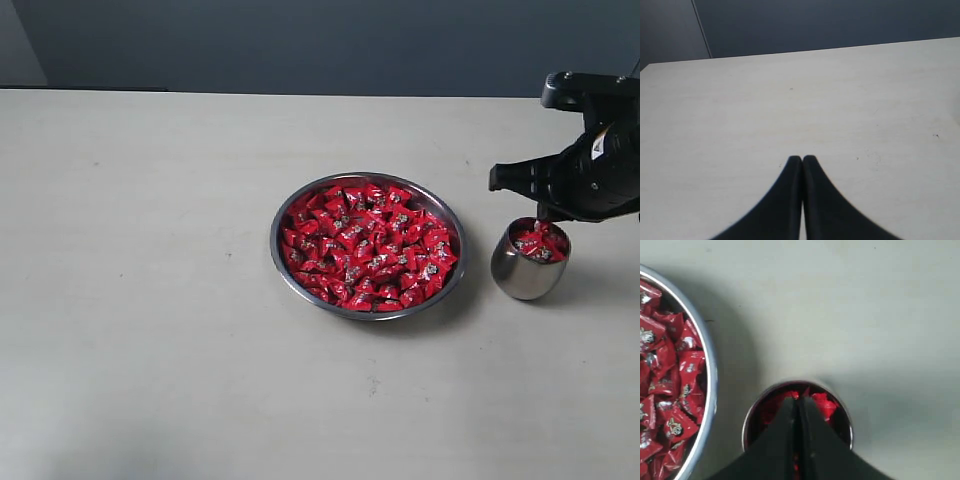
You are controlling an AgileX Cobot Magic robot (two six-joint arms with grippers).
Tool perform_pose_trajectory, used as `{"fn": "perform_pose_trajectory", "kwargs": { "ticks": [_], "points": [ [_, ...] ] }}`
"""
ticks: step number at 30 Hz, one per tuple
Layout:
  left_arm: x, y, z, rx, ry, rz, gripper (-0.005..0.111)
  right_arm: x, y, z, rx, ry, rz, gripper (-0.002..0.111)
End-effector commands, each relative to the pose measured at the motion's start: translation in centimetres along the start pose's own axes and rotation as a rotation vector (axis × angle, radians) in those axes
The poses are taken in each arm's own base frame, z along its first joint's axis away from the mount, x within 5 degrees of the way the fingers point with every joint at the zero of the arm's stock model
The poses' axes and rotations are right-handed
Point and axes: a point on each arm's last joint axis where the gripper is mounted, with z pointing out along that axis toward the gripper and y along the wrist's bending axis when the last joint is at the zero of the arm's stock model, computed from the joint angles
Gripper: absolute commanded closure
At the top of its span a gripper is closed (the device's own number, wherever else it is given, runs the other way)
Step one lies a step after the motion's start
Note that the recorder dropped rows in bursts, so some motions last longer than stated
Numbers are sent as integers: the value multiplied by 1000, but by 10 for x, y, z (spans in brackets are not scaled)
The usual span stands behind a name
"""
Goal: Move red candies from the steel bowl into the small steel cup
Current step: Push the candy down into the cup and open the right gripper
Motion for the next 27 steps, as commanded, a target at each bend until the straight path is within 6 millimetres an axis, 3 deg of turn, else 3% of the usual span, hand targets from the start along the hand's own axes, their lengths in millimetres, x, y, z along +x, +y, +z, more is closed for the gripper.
{"fn": "perform_pose_trajectory", "kwargs": {
  "ticks": [1,21,27],
  "points": [
    [0,0,0,4,-13,1,106,-2,-3,-6,9,-32,32,109],
    [0,0,0,4,-13,1,106,5,4,-6,-3,26,59,109],
    [0,0,0,4,-13,1,106,-9,5,-19,26,61,47,109]
  ]
}}
